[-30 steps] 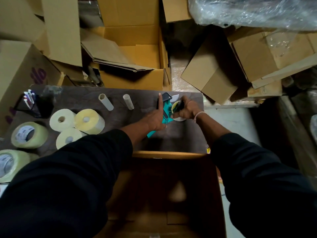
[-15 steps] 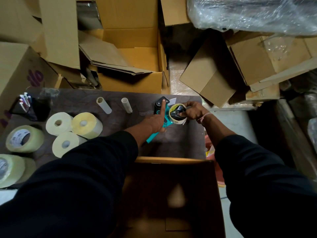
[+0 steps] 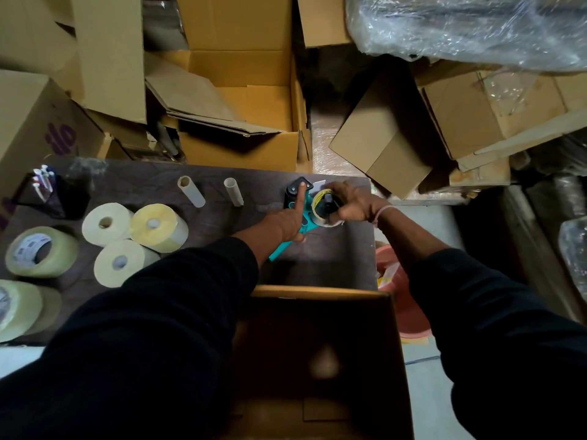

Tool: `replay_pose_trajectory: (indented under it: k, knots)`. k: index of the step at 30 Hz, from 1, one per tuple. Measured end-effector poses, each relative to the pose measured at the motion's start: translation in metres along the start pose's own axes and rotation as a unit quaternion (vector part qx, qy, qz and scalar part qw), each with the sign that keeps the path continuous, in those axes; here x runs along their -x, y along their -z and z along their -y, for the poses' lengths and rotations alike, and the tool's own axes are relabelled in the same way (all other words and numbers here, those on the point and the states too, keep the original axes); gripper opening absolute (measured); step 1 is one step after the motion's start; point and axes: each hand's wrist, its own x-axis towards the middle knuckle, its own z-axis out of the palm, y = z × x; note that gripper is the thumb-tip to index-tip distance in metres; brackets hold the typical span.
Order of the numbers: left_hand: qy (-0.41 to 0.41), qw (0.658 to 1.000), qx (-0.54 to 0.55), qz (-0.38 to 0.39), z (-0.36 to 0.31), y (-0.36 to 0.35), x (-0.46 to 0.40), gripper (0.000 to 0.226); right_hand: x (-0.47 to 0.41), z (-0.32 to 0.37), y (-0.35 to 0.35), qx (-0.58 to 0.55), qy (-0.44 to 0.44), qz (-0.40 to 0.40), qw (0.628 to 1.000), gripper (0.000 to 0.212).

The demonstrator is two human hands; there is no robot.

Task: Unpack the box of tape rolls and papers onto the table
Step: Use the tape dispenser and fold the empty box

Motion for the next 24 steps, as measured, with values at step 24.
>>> replay_pose_trajectory:
  k: [24]
  knots:
    - [0.046, 0.971, -0.211, -0.100, -0.030, 0.030, 0.027, 0.099, 0.099, -0.051, 0.008, -0.224, -0.061, -0.228, 0.946, 0.084]
